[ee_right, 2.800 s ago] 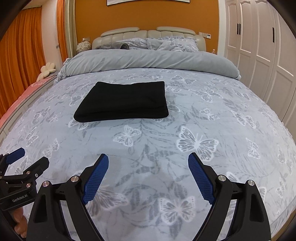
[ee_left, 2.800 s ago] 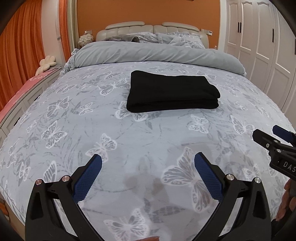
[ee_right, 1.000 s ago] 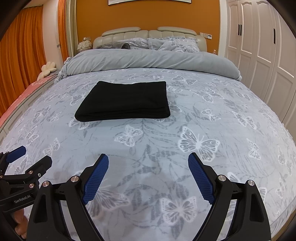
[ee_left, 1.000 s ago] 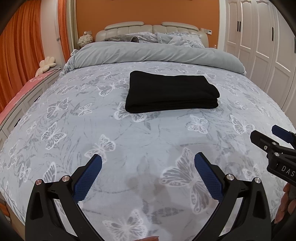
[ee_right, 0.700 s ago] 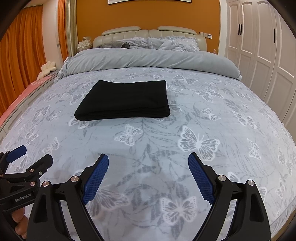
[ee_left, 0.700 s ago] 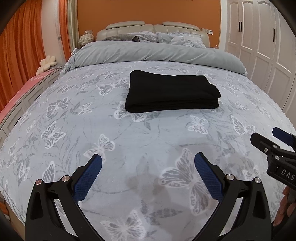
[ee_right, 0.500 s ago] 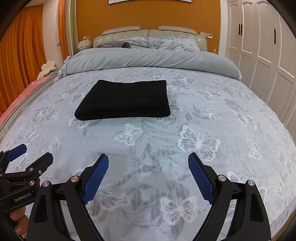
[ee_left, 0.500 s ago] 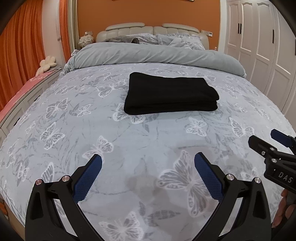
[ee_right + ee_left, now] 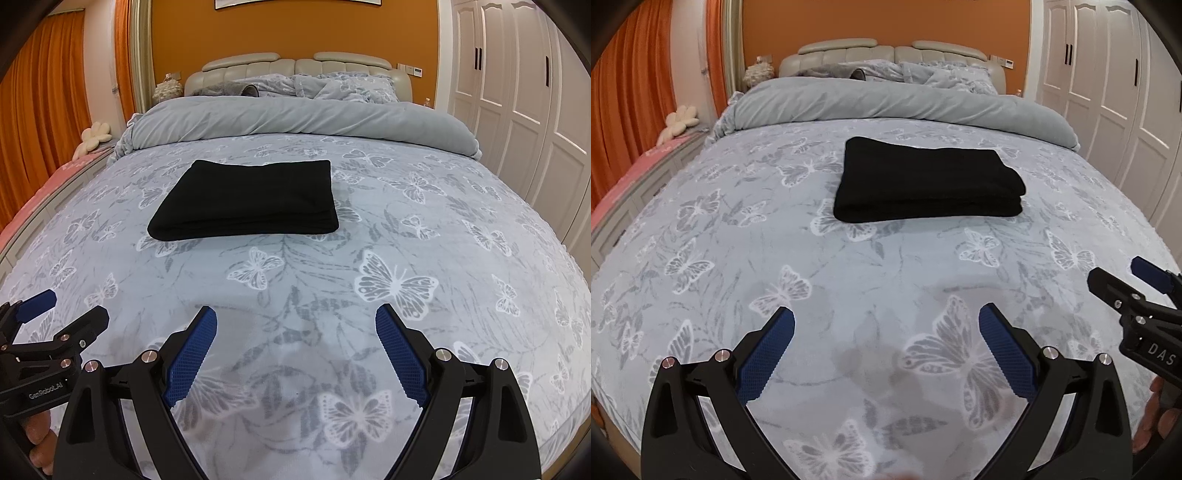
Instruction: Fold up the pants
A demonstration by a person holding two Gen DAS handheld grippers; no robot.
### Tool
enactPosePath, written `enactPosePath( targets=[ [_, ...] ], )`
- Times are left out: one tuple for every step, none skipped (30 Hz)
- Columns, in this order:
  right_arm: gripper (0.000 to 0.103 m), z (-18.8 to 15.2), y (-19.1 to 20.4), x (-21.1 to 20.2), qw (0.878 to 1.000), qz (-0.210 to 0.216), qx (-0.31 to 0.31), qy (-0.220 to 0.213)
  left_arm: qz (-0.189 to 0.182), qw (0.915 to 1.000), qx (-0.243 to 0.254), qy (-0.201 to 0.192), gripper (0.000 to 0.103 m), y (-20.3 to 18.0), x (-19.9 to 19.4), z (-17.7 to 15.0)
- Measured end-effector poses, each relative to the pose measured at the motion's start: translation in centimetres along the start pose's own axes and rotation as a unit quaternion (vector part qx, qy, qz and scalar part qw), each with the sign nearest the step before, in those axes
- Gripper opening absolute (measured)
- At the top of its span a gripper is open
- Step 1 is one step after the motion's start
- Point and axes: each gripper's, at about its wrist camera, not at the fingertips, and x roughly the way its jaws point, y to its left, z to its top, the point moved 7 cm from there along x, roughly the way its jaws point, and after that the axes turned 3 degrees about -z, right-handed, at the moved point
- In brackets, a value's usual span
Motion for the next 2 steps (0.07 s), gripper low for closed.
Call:
enactPosePath(
  targets=[
    [0.086,0.01,-0.02,-0.03,1.0,0.0,0.0,-0.001,0.0,1.0,0.002,0.001,0.098,-0.09,0.07,0.01],
    [0.086,0.02,0.0,0.04,1.0,0.0,-0.001,0.0,-0.001,1.0,0.004,0.002,0.098,-0.16,0.1,-0.02]
  ],
)
